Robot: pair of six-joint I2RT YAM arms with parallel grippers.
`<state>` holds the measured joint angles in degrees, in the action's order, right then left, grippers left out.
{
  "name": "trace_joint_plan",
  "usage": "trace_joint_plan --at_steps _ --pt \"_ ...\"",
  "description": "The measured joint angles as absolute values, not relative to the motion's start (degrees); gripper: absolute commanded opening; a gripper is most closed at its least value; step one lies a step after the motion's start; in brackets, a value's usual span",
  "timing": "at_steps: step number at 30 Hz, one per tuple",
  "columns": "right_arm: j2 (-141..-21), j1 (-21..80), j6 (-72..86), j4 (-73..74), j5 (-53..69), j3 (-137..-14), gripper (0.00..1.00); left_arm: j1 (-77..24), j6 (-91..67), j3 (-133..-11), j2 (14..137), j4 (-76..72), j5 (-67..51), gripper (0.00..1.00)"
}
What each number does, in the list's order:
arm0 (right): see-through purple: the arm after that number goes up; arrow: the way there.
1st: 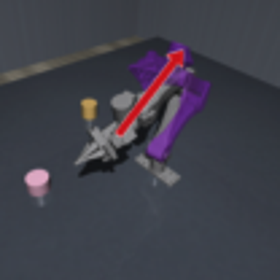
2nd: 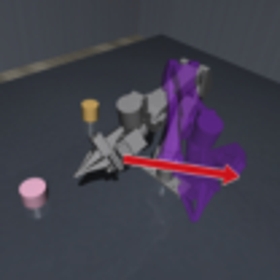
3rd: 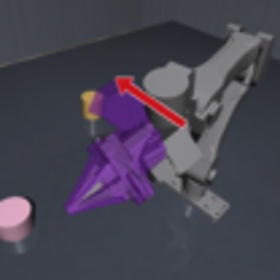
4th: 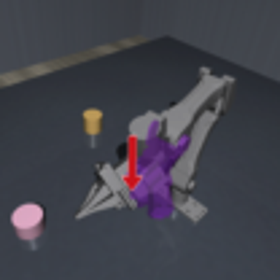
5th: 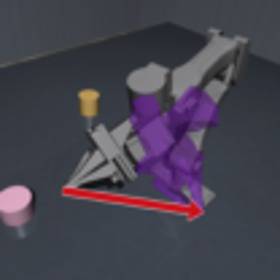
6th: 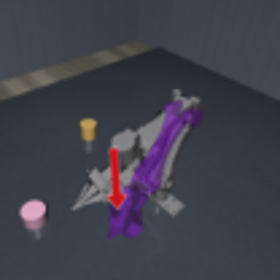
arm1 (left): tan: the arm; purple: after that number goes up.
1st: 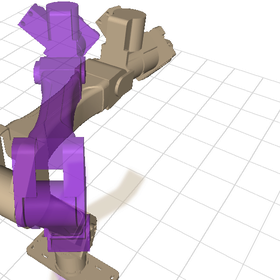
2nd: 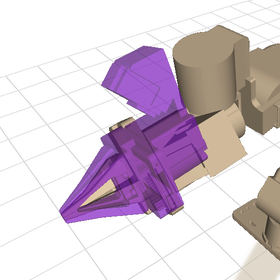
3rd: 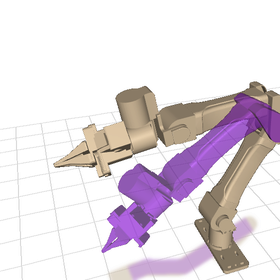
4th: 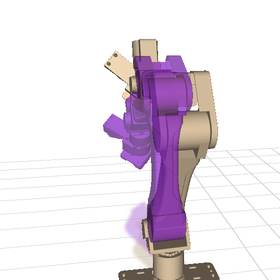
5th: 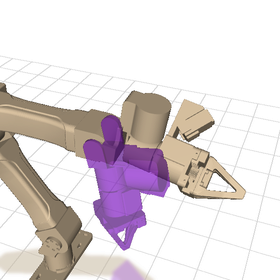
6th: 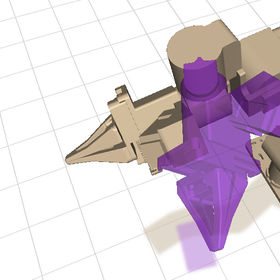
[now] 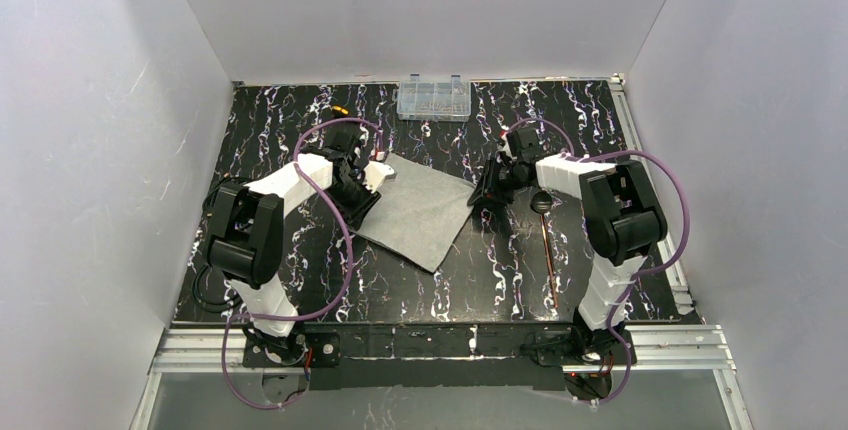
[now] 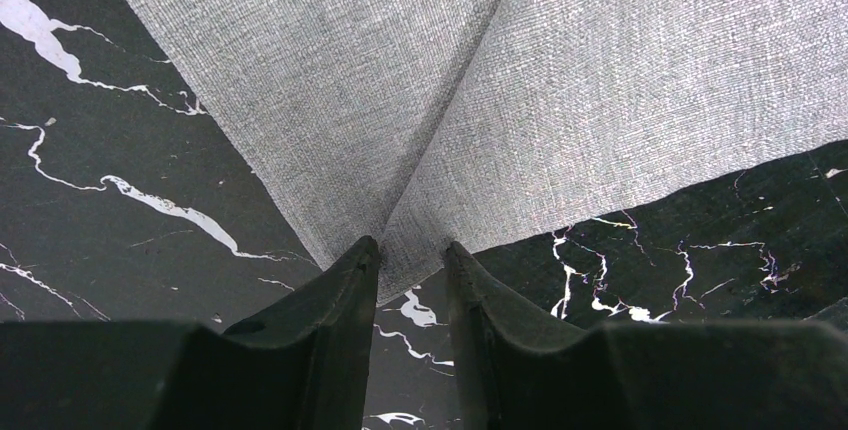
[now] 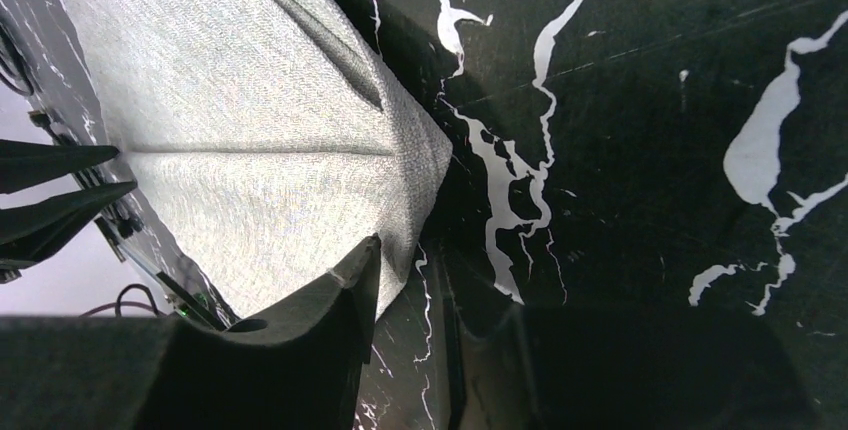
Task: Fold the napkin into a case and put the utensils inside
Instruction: Smooth out the upper triangle-folded napkin at the center of the board.
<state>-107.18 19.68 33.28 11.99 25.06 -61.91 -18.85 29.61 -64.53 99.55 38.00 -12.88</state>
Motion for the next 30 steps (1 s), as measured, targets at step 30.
trace_joint_plan --at_steps 30 --pt "-111.24 15.29 42.33 1.3 36.82 -60.97 0.13 -18.52 30.89 -64.49 99.55 37.95 -12.88 0.27"
